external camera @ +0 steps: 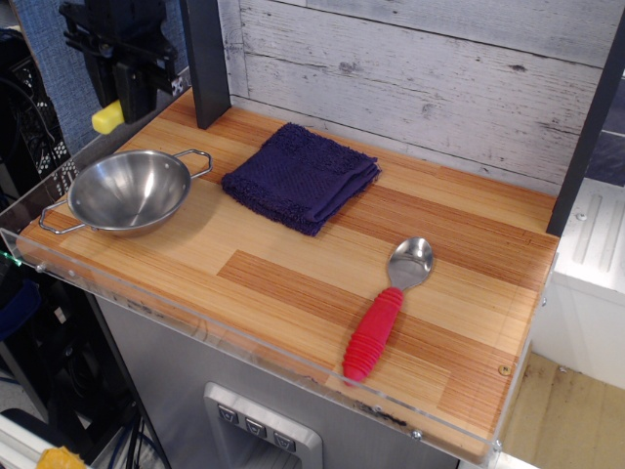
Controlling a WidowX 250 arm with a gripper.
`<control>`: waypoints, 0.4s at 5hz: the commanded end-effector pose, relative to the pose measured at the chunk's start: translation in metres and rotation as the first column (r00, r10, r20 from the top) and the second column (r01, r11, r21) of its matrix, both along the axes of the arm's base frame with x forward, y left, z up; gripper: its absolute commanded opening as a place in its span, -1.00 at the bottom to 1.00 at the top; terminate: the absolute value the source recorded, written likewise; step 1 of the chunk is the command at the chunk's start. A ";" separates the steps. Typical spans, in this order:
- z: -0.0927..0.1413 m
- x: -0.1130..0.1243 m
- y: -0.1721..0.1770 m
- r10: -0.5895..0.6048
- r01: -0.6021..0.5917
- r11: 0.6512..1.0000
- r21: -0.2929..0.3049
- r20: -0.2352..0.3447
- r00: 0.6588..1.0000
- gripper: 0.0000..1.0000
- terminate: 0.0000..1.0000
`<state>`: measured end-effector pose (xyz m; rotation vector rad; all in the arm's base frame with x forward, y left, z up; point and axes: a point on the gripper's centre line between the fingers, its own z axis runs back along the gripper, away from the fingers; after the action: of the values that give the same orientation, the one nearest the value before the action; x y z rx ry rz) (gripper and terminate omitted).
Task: Place the yellow object inside the pot in the table.
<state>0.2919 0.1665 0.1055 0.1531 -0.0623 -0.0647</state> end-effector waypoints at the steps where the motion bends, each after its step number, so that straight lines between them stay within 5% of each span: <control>1: -0.020 -0.017 0.024 0.077 -0.078 0.997 -0.026 -0.023 0.997 -1.00 -1.00; 2: -0.035 -0.026 0.032 0.117 -0.120 0.992 -0.046 -0.061 0.991 -1.00 -1.00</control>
<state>0.2661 0.1918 0.0511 0.0838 0.0350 0.0454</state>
